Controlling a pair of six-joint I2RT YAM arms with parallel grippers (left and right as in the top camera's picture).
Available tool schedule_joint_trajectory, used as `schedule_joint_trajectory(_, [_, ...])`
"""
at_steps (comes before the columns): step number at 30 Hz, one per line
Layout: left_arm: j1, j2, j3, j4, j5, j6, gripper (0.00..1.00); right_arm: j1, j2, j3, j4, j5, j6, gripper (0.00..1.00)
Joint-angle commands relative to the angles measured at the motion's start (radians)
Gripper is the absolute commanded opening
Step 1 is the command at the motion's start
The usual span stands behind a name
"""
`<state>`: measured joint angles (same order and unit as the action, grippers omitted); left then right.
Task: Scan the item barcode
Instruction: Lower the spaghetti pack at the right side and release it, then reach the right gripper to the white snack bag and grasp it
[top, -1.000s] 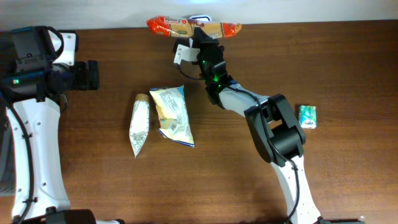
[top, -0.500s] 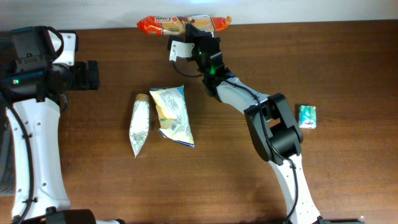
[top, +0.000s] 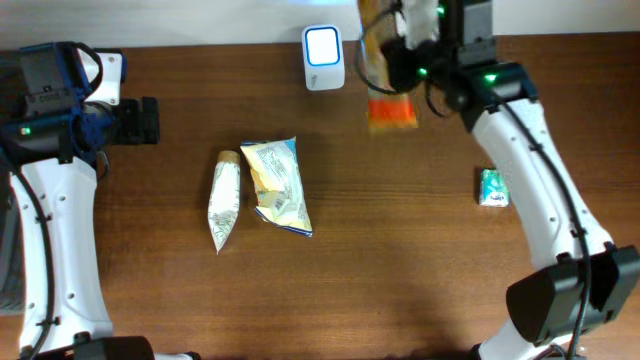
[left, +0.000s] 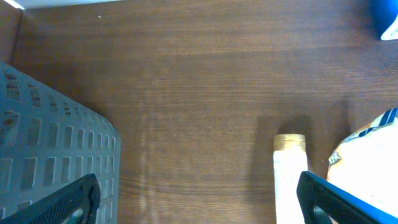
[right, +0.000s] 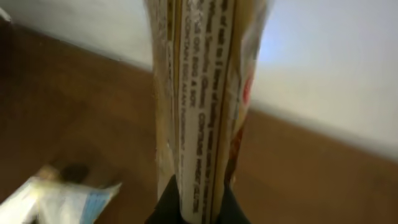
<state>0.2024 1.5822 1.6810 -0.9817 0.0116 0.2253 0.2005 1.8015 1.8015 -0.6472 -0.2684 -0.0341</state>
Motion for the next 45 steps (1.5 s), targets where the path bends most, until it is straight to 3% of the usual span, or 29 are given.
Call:
schedule_joint_trajectory(1, [0.003, 0.000, 0.002, -0.001, 0.010, 0.016, 0.99, -0.100, -0.069, 0.033, -0.268, -0.107, 0.095, 0.04])
schedule_joint_trajectory(4, [0.003, 0.000, 0.002, -0.001, 0.010, 0.016, 0.99, -0.194, -0.016, 0.013, -0.517, -0.008, 0.060, 0.04])
schedule_joint_trajectory(7, [0.003, 0.000, 0.002, -0.001, 0.010, 0.016, 0.99, -0.248, 0.074, -0.087, -0.535, -0.008, -0.109, 0.04])
schedule_joint_trajectory(10, [0.003, 0.000, 0.002, -0.001, 0.010, 0.016, 0.99, -0.249, 0.181, -0.104, -0.536, -0.007, -0.134, 0.04])
schedule_joint_trajectory(12, [0.003, 0.000, 0.002, -0.001, 0.010, 0.016, 0.99, -0.262, 0.229, -0.103, -0.544, -0.007, -0.134, 0.44])
schedule_joint_trajectory(13, [0.003, 0.000, 0.002, -0.001, 0.010, 0.015, 0.99, -0.280, 0.228, -0.101, -0.552, 0.011, -0.133, 0.55])
schedule_joint_trajectory(14, [0.003, 0.000, 0.002, -0.001, 0.010, 0.016, 0.99, -0.300, 0.224, -0.089, -0.565, 0.019, -0.130, 0.73])
schedule_joint_trajectory(17, [0.003, 0.000, 0.002, -0.001, 0.010, 0.016, 0.99, -0.332, 0.224, 0.024, -0.649, -0.064, -0.089, 0.99])
schedule_joint_trajectory(20, [0.003, 0.000, 0.002, -0.001, 0.010, 0.016, 0.99, -0.278, 0.227, 0.082, -0.625, -0.397, -0.089, 0.99])
schedule_joint_trajectory(22, [0.003, 0.000, 0.002, -0.001, 0.010, 0.016, 0.99, -0.190, 0.234, 0.082, -0.577, -0.443, -0.089, 0.99])
schedule_joint_trajectory(23, [0.003, 0.000, 0.002, -0.001, 0.010, 0.016, 0.99, -0.098, 0.234, 0.082, -0.533, -0.443, -0.105, 0.89])
schedule_joint_trajectory(24, [0.003, 0.000, 0.002, -0.001, 0.010, 0.016, 0.99, -0.011, 0.234, 0.082, -0.481, -0.429, -0.108, 0.72])
schedule_joint_trajectory(25, [0.003, 0.000, 0.002, -0.001, 0.010, 0.016, 0.99, 0.081, 0.234, 0.082, -0.414, -0.369, -0.107, 0.68])
schedule_joint_trajectory(27, [0.003, 0.000, 0.002, -0.001, 0.010, 0.016, 0.99, 0.238, 0.255, 0.082, -0.280, -0.149, -0.063, 0.70])
schedule_joint_trajectory(29, [0.003, 0.000, 0.002, -0.001, 0.010, 0.016, 0.99, 0.319, 0.318, 0.082, -0.172, -0.051, -0.062, 0.80])
schedule_joint_trajectory(31, [0.003, 0.000, 0.002, -0.001, 0.010, 0.016, 0.99, 0.349, 0.436, 0.082, -0.037, -0.058, -0.063, 0.86])
schedule_joint_trajectory(35, [0.003, 0.000, 0.002, -0.001, 0.010, 0.016, 0.99, 0.349, 0.531, 0.082, 0.025, -0.145, -0.062, 0.86])
schedule_joint_trajectory(36, [0.003, 0.000, 0.002, -0.001, 0.010, 0.016, 0.99, 0.349, 0.544, 0.082, 0.027, -0.172, -0.062, 0.75])
schedule_joint_trajectory(37, [0.003, 0.000, 0.002, -0.001, 0.010, 0.016, 0.99, 0.349, 0.557, 0.082, 0.027, -0.176, -0.062, 0.55])
schedule_joint_trajectory(38, [0.003, 0.000, 0.002, -0.001, 0.010, 0.016, 0.99, 0.347, 0.558, 0.082, 0.018, -0.176, -0.062, 0.23])
schedule_joint_trajectory(39, [0.003, 0.000, 0.002, -0.001, 0.010, 0.016, 0.99, 0.341, 0.552, 0.083, 0.008, -0.177, -0.062, 0.11])
schedule_joint_trajectory(40, [0.003, 0.000, 0.002, -0.001, 0.010, 0.016, 0.99, 0.328, 0.535, 0.083, -0.014, -0.177, -0.062, 0.04])
schedule_joint_trajectory(43, [0.003, 0.000, 0.002, -0.001, 0.010, 0.016, 0.99, 0.277, 0.435, 0.100, -0.138, -0.154, -0.021, 0.04])
schedule_joint_trajectory(45, [0.003, 0.000, 0.002, -0.001, 0.010, 0.016, 0.99, 0.243, 0.344, 0.100, -0.266, -0.003, 0.256, 0.04])
